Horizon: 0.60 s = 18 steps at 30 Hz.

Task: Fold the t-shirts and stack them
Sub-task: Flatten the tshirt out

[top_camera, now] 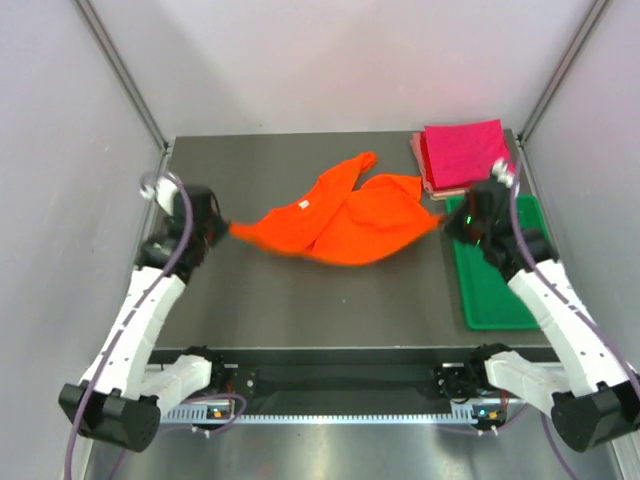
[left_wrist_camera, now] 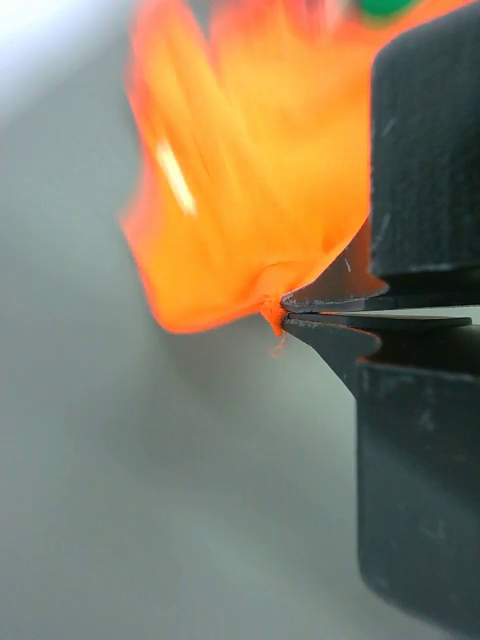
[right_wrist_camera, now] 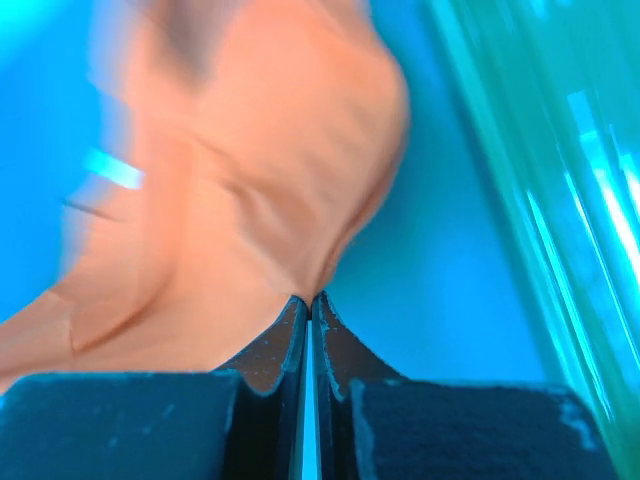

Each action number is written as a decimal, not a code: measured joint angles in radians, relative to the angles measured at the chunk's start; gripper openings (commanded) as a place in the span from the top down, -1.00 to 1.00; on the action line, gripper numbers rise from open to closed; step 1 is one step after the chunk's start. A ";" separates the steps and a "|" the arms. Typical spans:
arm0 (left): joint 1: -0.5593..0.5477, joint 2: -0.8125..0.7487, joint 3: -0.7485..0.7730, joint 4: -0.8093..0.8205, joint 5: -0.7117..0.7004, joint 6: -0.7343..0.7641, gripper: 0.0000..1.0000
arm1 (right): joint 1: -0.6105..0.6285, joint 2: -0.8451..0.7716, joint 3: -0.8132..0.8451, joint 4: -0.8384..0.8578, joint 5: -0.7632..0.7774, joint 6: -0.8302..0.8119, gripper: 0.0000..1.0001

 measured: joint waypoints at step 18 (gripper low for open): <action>0.000 -0.030 1.107 -0.179 0.068 0.177 1.00 | 0.018 -0.164 0.778 -0.239 -0.147 -0.160 1.00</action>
